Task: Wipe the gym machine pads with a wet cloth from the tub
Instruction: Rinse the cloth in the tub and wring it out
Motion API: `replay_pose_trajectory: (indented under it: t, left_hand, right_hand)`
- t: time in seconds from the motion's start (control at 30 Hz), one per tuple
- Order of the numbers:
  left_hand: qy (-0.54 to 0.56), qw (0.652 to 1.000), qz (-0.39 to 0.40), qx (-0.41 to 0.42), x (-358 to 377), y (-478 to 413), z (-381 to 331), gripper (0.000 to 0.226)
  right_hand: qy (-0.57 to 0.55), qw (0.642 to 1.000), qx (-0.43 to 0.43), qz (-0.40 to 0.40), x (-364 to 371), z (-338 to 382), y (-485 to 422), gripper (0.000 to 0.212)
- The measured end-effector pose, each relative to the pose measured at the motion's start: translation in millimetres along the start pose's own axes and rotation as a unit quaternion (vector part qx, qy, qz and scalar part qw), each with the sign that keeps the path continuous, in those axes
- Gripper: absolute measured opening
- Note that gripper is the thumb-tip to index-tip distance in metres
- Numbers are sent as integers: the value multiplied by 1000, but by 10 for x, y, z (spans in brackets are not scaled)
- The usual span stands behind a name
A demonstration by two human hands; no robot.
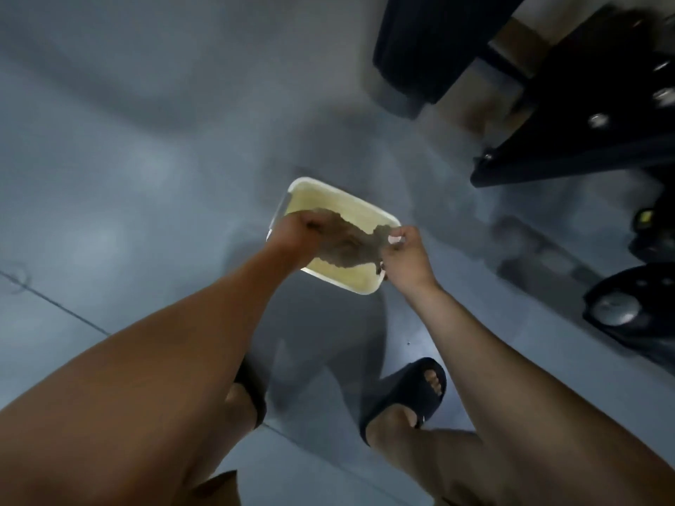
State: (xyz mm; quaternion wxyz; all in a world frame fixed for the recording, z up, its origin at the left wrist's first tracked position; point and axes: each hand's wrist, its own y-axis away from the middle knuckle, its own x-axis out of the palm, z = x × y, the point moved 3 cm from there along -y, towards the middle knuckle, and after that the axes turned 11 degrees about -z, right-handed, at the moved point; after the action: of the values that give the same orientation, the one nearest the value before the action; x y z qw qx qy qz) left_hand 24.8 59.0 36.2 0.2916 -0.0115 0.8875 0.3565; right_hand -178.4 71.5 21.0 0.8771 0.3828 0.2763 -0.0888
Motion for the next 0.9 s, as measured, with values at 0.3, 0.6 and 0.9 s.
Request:
replay_pose_trajectory:
  t: [0.3, 0.6, 0.9]
  left_hand:
    - [-144, 989, 29, -24, 1096, -1205, 773, 40]
    - [-35, 993, -24, -114, 1404, -1729, 1134, 36]
    - [192, 963, 82, -170, 1464, -1545, 1145, 32]
  right_hand:
    - [226, 972, -52, 45, 1135, -644, -996, 46]
    - [121, 992, -19, 21, 1770, -825, -1384, 39]
    - [35, 980, -194, -5, 1862, -670, -1091, 40]
